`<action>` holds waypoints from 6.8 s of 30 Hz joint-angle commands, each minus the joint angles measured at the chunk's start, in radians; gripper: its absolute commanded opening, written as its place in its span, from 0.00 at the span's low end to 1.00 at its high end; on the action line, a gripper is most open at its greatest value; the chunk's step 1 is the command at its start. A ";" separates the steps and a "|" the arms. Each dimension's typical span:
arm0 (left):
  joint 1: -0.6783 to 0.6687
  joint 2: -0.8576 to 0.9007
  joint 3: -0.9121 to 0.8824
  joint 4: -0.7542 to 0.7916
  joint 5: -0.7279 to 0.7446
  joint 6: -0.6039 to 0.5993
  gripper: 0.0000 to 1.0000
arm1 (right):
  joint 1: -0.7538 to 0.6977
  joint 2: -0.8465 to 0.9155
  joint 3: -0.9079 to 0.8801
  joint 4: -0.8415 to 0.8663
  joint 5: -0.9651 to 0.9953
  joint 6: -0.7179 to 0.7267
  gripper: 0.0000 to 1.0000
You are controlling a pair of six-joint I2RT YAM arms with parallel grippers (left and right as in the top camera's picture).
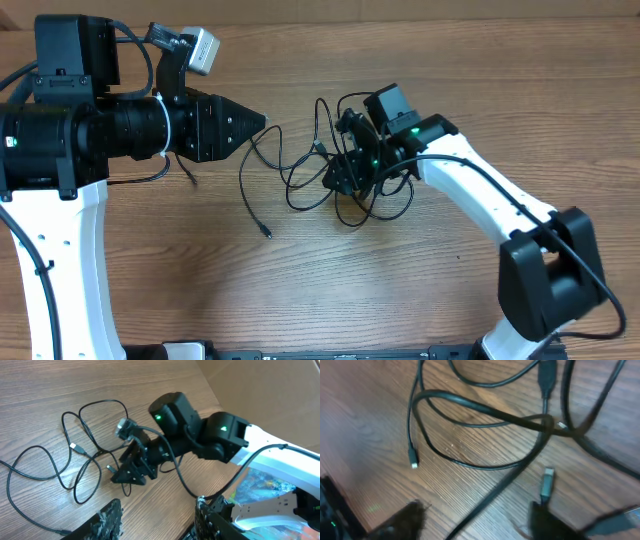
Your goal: Untangle cables
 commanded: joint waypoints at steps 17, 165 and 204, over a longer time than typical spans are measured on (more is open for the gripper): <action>0.003 -0.010 0.019 0.010 0.008 0.045 0.49 | 0.007 0.004 0.211 -0.131 0.105 -0.017 0.04; -0.207 0.405 0.570 0.297 -0.381 0.067 0.04 | -0.025 0.033 0.554 0.064 -0.598 -0.485 0.68; -0.309 0.440 0.570 0.331 -0.461 -0.041 0.66 | -0.199 0.061 0.385 0.265 -0.316 -0.195 0.04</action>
